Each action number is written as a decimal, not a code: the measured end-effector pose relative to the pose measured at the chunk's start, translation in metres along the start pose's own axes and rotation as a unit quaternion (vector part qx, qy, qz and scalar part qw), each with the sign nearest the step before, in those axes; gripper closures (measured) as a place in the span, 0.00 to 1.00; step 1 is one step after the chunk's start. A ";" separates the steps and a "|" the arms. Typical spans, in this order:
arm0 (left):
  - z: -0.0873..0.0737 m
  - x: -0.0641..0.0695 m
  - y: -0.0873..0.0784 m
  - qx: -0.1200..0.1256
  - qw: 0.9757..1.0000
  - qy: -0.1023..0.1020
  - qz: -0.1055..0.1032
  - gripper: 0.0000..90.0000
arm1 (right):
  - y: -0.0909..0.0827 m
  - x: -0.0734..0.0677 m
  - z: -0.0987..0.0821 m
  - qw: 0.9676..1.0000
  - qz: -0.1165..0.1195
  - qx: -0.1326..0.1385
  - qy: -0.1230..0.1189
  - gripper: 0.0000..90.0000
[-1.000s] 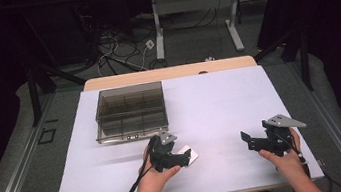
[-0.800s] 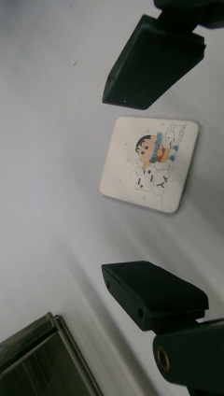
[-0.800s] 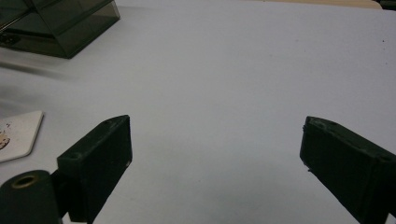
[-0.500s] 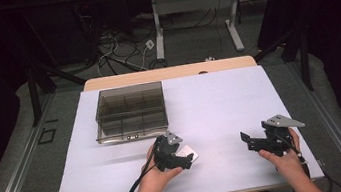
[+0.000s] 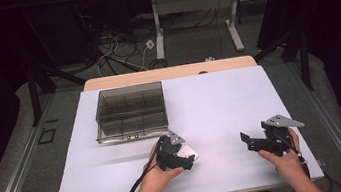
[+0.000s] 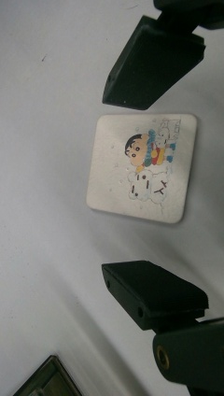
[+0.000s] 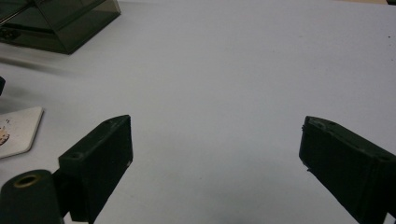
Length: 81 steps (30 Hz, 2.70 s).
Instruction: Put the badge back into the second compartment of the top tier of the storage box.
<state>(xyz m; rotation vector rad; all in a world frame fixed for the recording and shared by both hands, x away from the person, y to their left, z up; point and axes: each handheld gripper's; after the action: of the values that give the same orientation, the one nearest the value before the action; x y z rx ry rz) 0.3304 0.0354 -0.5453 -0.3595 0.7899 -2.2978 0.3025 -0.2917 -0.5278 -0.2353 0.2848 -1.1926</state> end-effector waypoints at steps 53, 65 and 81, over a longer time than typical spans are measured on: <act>-0.004 0.010 0.011 -0.013 1.000 0.013 -0.015 0.31 | 0.002 0.001 -0.002 1.000 -0.001 -0.004 -0.003 0.12; -0.004 0.009 0.010 -0.012 1.000 0.012 -0.016 0.36 | 0.002 0.000 -0.002 1.000 -0.004 -0.005 -0.001 0.13; -0.004 0.008 0.009 -0.010 1.000 0.008 -0.014 0.37 | 0.002 0.001 -0.001 1.000 -0.001 -0.009 0.001 0.13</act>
<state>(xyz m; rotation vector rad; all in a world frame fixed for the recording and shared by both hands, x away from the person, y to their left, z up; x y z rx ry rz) 0.3273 0.0264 -0.5533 -0.3647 0.8214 -2.3220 0.3037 -0.2921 -0.5298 -0.2500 0.2968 -1.1925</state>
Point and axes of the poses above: each handheld gripper's, and its own axes: y roughly forward along the jaws, z roughly out of its top, x roughly to its right, and after that the axes turned 11 degrees about x, right-handed
